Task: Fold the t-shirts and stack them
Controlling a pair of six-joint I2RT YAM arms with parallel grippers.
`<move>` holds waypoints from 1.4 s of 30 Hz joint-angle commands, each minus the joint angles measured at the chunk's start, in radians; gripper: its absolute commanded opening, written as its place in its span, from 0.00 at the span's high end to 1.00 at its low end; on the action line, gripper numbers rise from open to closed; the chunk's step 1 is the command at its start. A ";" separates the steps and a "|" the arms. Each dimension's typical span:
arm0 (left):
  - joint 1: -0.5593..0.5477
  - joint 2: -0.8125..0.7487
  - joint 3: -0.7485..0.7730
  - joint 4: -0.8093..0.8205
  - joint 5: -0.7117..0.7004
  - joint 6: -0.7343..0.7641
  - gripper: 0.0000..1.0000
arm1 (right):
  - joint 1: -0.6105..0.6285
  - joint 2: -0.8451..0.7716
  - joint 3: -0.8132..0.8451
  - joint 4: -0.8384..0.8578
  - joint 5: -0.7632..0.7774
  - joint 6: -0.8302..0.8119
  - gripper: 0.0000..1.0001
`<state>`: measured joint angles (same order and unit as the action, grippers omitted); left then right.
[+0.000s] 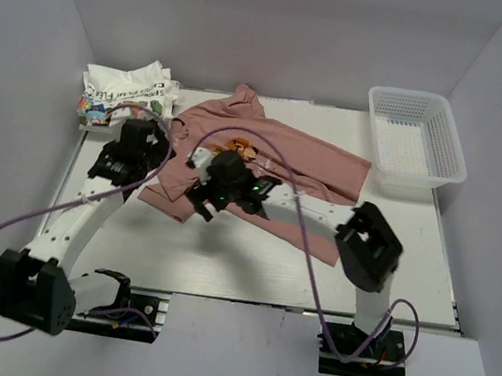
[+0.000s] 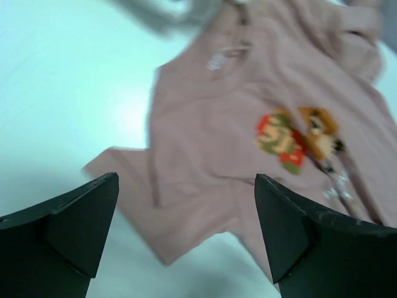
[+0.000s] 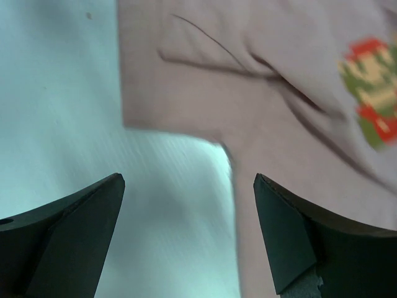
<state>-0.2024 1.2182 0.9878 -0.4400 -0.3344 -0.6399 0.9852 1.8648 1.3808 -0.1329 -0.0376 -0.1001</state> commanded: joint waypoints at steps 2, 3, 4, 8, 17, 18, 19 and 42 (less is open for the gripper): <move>0.012 -0.118 -0.124 -0.087 -0.224 -0.219 0.00 | 0.076 0.202 0.184 0.000 0.022 -0.067 0.10; 0.012 -0.140 -0.124 -0.101 -0.263 -0.219 0.00 | 0.110 0.227 0.274 -0.020 0.025 -0.067 0.10; 0.012 -0.170 -0.124 -0.117 -0.284 -0.219 0.00 | 0.115 0.249 0.294 -0.025 0.033 -0.066 0.10; 0.012 -0.180 -0.133 -0.128 -0.284 -0.210 0.00 | 0.144 0.387 0.403 -0.033 0.062 -0.053 0.11; 0.012 -0.080 -0.104 -0.138 -0.262 -0.210 0.00 | 0.142 0.444 0.373 -0.047 0.142 0.008 0.30; 0.012 -0.080 -0.104 -0.147 -0.262 -0.210 0.00 | 0.142 0.436 0.335 -0.047 0.151 0.022 0.36; 0.012 -0.080 -0.104 -0.147 -0.262 -0.210 0.00 | 0.145 0.436 0.334 -0.043 0.156 0.040 0.41; 0.021 0.098 -0.049 -0.063 -0.104 -0.066 0.00 | 0.213 -0.223 -0.476 0.159 -0.142 0.194 0.17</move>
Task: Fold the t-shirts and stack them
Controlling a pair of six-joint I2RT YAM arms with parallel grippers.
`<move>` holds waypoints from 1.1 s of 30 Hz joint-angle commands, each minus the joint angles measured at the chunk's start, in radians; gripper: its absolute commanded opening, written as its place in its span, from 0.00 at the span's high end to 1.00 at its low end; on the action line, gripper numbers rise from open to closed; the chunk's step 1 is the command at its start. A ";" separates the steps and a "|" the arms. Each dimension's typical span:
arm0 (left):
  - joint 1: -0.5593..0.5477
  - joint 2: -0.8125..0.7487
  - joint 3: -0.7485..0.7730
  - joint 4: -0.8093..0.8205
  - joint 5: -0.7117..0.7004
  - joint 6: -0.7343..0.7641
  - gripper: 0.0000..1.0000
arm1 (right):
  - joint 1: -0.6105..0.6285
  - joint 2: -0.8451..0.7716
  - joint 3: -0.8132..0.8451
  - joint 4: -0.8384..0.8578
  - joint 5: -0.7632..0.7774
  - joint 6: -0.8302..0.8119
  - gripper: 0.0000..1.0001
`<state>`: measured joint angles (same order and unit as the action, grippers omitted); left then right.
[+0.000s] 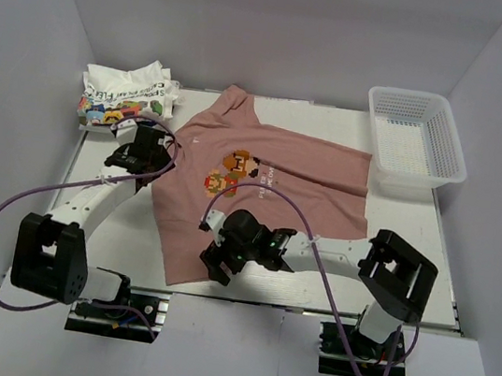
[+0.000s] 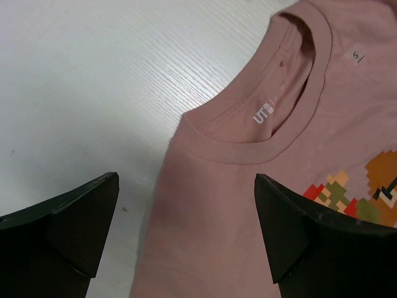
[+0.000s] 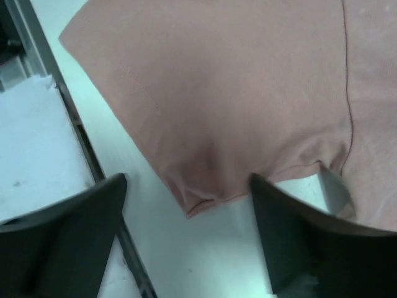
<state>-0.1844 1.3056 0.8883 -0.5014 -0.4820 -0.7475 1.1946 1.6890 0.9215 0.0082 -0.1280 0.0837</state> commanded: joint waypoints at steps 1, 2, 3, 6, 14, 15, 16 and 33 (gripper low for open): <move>0.003 0.011 0.051 -0.002 0.055 0.042 0.00 | 0.003 -0.080 -0.016 0.016 -0.042 0.011 0.10; -0.007 0.023 0.060 0.010 0.065 0.057 0.00 | 0.000 -0.095 -0.018 0.019 -0.035 0.019 0.10; -0.007 0.032 0.060 0.029 0.074 0.086 0.00 | 0.000 -0.110 -0.021 0.029 0.003 0.019 0.10; -0.017 0.041 0.092 0.096 0.167 0.158 0.00 | -0.042 -0.202 -0.039 0.033 0.203 0.089 0.10; -0.026 0.463 0.453 0.192 0.600 0.441 0.00 | -0.332 -0.305 -0.069 -0.048 0.473 0.255 0.10; -0.026 0.524 0.513 0.176 0.623 0.462 0.00 | -0.357 -0.280 -0.072 -0.056 0.461 0.255 0.10; -0.026 0.587 0.646 0.128 0.653 0.499 0.00 | -0.400 -0.266 -0.070 -0.065 0.421 0.254 0.10; -0.124 1.069 1.179 0.072 0.543 1.229 0.00 | -0.664 -0.011 0.002 -0.089 0.139 0.145 0.10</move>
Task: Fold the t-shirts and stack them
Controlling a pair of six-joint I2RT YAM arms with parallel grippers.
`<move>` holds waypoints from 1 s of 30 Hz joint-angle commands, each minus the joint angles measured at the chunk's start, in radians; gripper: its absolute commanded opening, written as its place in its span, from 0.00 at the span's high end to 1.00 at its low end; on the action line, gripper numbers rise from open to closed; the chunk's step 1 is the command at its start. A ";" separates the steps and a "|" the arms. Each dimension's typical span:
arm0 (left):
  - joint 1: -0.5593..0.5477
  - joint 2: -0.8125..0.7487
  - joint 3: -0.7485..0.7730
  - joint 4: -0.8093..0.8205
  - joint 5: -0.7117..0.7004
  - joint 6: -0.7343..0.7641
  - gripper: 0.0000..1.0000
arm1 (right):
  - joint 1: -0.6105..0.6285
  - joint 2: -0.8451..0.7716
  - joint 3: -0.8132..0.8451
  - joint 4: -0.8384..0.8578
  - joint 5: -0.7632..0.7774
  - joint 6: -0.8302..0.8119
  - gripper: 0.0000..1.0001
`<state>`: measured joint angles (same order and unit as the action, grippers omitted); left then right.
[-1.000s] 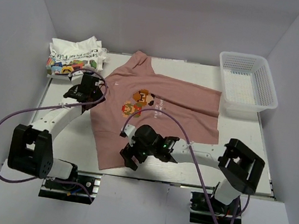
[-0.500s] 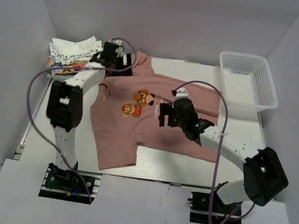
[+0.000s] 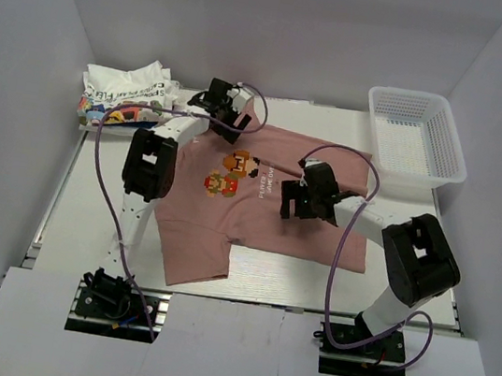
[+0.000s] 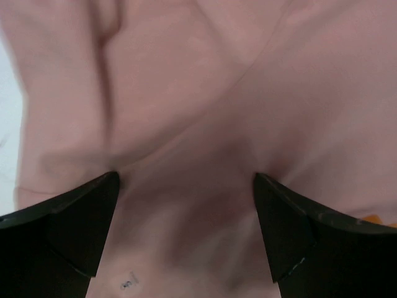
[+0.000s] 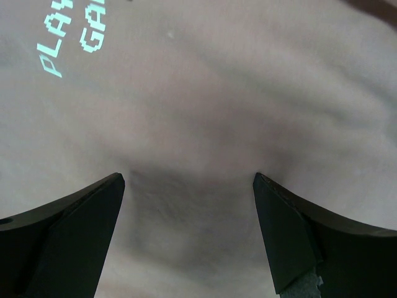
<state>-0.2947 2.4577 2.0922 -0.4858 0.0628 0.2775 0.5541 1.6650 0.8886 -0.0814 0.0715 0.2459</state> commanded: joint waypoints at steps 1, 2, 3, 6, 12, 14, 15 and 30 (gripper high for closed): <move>-0.003 -0.068 -0.012 0.044 -0.001 0.215 0.00 | -0.029 0.022 0.035 0.000 -0.097 -0.013 0.10; 0.009 -0.059 0.009 0.044 0.008 0.224 0.00 | -0.042 0.030 0.038 -0.003 -0.116 -0.011 0.10; 0.009 -0.049 0.020 0.044 0.008 0.244 0.00 | -0.043 0.032 0.039 -0.003 -0.131 -0.013 0.10; 0.009 -0.023 0.020 0.081 -0.038 0.276 0.00 | -0.060 0.033 0.033 -0.001 -0.156 -0.014 0.10; 0.000 -0.002 -0.014 0.150 -0.127 0.305 0.00 | -0.095 0.032 0.023 -0.012 -0.180 -0.020 0.10; 0.000 0.017 -0.014 0.205 -0.158 0.315 0.09 | -0.100 0.033 0.019 -0.012 -0.196 -0.022 0.10; 0.000 0.017 -0.024 0.223 -0.158 0.304 0.18 | -0.106 0.036 0.021 -0.011 -0.197 -0.022 0.10; 0.009 0.155 0.074 0.480 -0.420 0.121 0.32 | -0.172 -0.019 -0.060 -0.116 -0.156 0.030 0.10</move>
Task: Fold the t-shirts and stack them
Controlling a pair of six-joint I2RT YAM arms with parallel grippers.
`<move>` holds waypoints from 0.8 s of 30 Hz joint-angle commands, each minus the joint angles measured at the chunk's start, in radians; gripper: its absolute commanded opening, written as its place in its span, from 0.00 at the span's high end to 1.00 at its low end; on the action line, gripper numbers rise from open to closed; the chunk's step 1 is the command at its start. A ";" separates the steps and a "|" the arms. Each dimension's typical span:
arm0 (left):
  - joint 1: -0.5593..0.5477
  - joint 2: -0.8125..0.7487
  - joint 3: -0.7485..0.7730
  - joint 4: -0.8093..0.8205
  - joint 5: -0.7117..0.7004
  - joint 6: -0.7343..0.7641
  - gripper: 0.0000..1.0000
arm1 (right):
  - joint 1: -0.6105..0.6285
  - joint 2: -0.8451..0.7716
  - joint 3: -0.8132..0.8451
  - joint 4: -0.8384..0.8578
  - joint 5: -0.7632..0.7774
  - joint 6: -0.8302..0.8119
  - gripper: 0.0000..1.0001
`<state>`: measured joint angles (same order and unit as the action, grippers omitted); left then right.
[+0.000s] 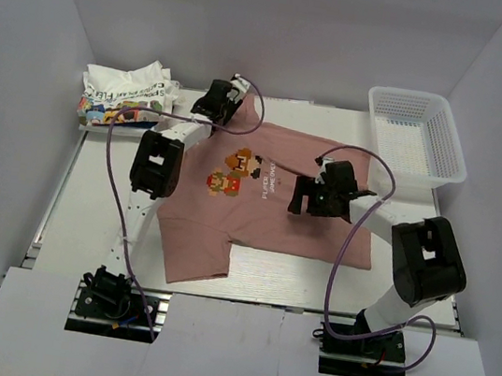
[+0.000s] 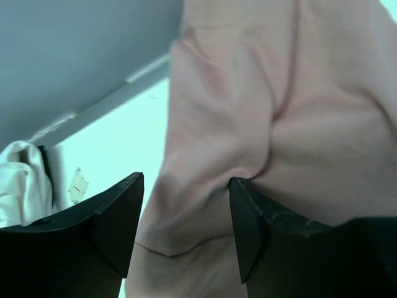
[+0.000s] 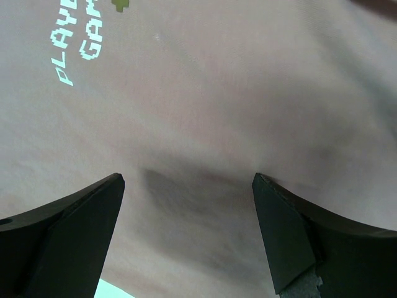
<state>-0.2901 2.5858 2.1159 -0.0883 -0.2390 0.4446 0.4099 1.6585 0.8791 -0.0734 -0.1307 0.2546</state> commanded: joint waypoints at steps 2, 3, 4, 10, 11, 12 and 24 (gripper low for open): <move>0.014 0.048 0.084 0.094 -0.161 -0.078 0.32 | -0.042 -0.020 -0.069 -0.140 0.046 0.026 0.10; 0.014 0.072 0.117 0.094 -0.178 -0.117 0.32 | -0.043 -0.026 -0.080 -0.163 0.048 0.029 0.10; 0.014 0.089 0.145 0.094 -0.198 -0.128 0.30 | -0.048 -0.032 -0.086 -0.164 0.046 0.037 0.10; 0.045 0.126 0.233 0.081 -0.347 -0.239 0.34 | -0.091 -0.036 -0.120 -0.210 0.016 0.048 0.10; 0.045 0.126 0.233 0.068 -0.347 -0.260 0.34 | -0.094 -0.037 -0.121 -0.203 0.010 0.046 0.10; 0.055 0.117 0.233 0.059 -0.336 -0.279 0.34 | -0.095 -0.042 -0.130 -0.203 -0.001 0.045 0.10; 0.080 0.019 0.195 0.007 -0.271 -0.488 0.35 | -0.100 -0.148 -0.178 -0.157 -0.078 -0.017 0.10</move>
<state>-0.1772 2.7216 2.3669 -0.0769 -0.5800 0.0093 0.3122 1.5055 0.7326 -0.1120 -0.1688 0.2733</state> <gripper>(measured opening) 0.629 0.903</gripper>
